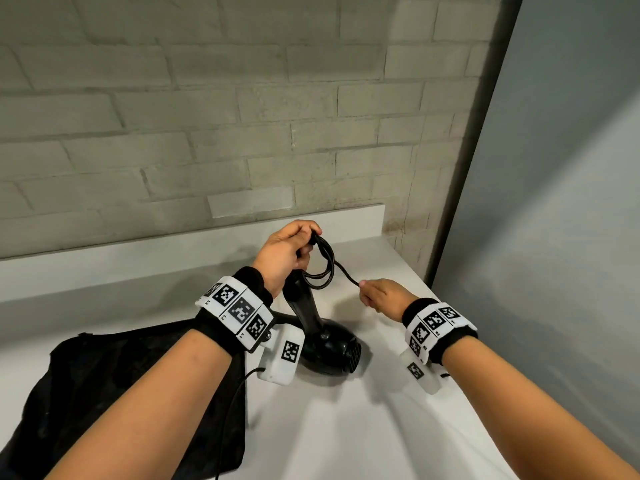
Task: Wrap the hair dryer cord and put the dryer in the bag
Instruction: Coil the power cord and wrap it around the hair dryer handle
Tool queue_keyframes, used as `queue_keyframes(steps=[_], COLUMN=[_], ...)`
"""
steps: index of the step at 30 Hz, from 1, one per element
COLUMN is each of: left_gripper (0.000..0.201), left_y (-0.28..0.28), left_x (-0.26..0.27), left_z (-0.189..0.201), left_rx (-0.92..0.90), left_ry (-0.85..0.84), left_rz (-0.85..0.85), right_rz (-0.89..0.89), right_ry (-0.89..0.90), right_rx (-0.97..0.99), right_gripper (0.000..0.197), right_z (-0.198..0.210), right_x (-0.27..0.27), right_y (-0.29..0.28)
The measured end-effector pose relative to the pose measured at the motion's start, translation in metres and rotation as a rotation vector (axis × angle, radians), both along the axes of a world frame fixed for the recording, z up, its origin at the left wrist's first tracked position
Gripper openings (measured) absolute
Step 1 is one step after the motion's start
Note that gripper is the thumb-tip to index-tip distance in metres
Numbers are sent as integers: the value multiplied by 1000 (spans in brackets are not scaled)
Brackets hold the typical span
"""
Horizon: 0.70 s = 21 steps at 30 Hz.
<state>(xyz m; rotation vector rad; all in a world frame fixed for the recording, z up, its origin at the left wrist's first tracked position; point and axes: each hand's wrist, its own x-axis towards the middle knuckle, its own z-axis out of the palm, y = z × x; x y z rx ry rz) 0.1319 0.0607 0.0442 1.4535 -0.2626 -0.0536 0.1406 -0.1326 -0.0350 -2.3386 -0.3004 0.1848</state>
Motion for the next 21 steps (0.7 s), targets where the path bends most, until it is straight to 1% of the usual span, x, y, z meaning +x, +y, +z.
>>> queue_keyframes(steps=[2, 4, 6, 9, 13, 15, 17, 19, 21], left_gripper=[27, 23, 20, 20, 19, 19, 19, 19, 19], left_y=[-2, -3, -2, -1, 2, 2, 3, 4, 4], left_x=[0, 1, 1, 2, 0, -1, -1, 0, 0], left_z=[0, -2, -5, -7, -7, -6, -5, -5, -6], left_rx=[53, 71, 80, 96, 97, 117, 138, 156, 179], left_ry=[-16, -36, -64, -85, -102, -123, -141, -149, -150], left_rz=[20, 48, 55, 47, 53, 52, 52, 48, 38], right_rz=[-34, -24, -25, -34, 18, 47, 71, 32, -75], right_ry=[3, 10, 18, 63, 125, 161, 165, 131, 64], right_rx=[-25, -86, -121, -110, -17, 41, 109, 232, 356], right_gripper=[45, 41, 30, 16, 18, 15, 23, 32, 35], right_z=[-6, -4, -1, 2, 11, 15, 17, 19, 27], right_x=[-1, -2, 0, 3, -1, -5, -7, -3, 2], right_y=[-5, -2, 3, 10, 23, 28, 29, 28, 23])
